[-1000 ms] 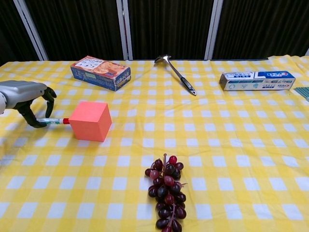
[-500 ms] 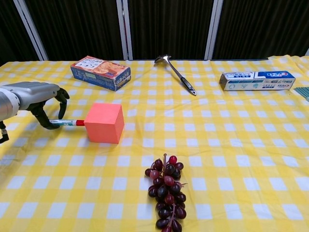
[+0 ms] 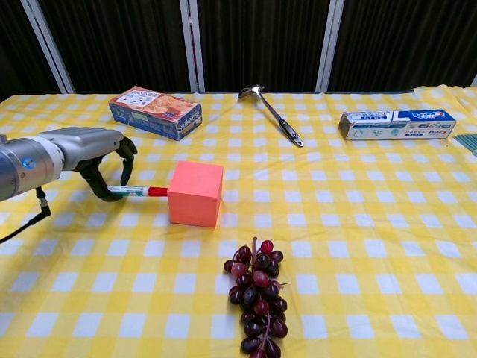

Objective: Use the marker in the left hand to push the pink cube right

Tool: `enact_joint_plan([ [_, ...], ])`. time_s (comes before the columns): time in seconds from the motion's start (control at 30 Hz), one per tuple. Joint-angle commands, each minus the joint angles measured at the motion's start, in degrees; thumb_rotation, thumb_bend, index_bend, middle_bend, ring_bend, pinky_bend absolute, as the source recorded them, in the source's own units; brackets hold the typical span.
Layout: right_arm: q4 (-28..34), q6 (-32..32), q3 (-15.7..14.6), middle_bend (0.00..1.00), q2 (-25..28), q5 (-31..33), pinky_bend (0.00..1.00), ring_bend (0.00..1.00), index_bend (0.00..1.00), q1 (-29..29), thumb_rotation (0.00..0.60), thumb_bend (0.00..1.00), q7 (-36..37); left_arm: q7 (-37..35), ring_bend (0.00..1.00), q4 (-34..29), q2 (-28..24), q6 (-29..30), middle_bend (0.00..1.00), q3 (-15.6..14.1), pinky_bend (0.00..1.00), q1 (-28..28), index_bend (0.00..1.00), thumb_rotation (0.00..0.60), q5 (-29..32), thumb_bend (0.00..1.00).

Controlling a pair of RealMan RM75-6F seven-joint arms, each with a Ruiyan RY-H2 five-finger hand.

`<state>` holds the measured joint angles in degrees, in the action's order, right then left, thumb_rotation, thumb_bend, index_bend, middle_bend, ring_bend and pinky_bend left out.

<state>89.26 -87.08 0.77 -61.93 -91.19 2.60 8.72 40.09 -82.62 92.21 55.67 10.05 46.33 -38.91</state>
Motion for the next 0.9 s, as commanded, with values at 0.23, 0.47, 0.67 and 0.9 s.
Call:
enact_joint_plan([
  [0.23, -0.11, -0.04, 0.02, 0.00, 0.01, -0.06, 0.09, 0.00, 0.00, 0.02, 0.600, 0.34, 0.34, 1.43, 0.00, -1.89, 1.01, 1.01, 0.10, -0.08, 0.01, 1.41, 0.61, 0.600, 1.13, 0.47],
  [0.47, -0.14, -0.18, 0.07, 0.00, -0.06, -0.14, 0.09, 0.00, 0.00, 0.03, 0.600, 0.34, 0.42, 2.57, 0.00, -3.30, 1.34, 1.45, 0.10, -0.31, 0.01, 2.42, 0.61, 0.600, 2.16, 0.47],
  [0.67, -0.18, -0.30, 0.09, 0.00, -0.06, -0.15, 0.09, 0.00, 0.00, -0.01, 0.600, 0.34, 0.67, 3.81, 0.00, -3.93, 1.66, 2.12, 0.10, -0.60, 0.01, 3.23, 0.61, 0.600, 3.62, 0.47],
  [0.9, -0.25, -0.33, 0.09, 0.00, -0.05, -0.16, 0.09, 0.00, 0.00, -0.02, 0.600, 0.34, 0.79, 4.53, 0.00, -4.70, 0.57, 2.87, 0.10, -1.11, 0.01, 3.49, 0.61, 0.600, 4.61, 0.47],
])
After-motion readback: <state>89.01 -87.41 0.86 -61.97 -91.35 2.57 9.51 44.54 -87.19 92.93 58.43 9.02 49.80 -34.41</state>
